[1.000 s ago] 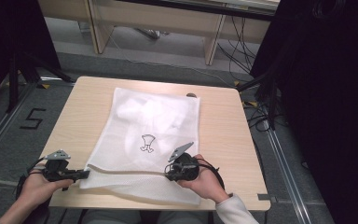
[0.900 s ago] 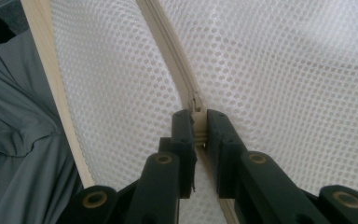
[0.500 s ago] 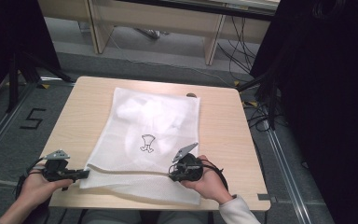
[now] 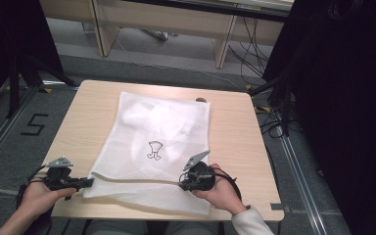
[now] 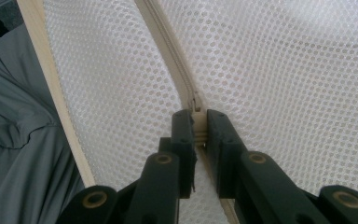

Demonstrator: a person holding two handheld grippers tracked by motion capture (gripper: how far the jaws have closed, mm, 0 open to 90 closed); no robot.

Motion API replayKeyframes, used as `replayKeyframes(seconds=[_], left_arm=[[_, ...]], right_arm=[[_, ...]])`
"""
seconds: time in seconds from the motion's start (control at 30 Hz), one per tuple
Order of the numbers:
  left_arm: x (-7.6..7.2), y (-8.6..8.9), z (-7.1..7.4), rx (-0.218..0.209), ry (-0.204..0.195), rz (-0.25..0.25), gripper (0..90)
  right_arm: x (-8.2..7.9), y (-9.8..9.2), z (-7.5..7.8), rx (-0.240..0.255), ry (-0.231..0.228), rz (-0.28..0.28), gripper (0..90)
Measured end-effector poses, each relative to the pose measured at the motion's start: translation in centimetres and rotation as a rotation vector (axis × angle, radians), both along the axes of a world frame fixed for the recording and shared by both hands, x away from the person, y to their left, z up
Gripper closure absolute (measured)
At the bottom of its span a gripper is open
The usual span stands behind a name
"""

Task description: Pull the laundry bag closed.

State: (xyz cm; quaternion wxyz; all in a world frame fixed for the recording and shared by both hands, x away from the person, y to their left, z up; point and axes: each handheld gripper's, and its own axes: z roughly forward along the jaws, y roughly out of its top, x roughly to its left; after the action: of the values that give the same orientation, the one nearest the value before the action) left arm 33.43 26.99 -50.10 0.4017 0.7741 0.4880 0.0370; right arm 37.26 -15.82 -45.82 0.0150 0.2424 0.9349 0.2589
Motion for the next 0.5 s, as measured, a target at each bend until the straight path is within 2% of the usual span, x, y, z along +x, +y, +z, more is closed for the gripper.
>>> replayKeyframes(seconds=[0.17, 0.23, 0.5], left_arm=[[-0.01, 0.00, 0.00, -0.005, -0.001, 0.004, 86.0], [0.00, 0.09, 0.02, -0.003, 0.002, 0.002, 86.0], [0.00, 0.08, 0.03, -0.004, 0.000, 0.003, 86.0]], right_arm=[[0.10, -0.06, -0.03, 0.003, 0.001, 0.009, 82.4], [0.03, -0.13, 0.02, 0.004, -0.004, -0.006, 82.4], [-0.03, -0.47, 0.05, -0.003, 0.008, -0.008, 82.5]])
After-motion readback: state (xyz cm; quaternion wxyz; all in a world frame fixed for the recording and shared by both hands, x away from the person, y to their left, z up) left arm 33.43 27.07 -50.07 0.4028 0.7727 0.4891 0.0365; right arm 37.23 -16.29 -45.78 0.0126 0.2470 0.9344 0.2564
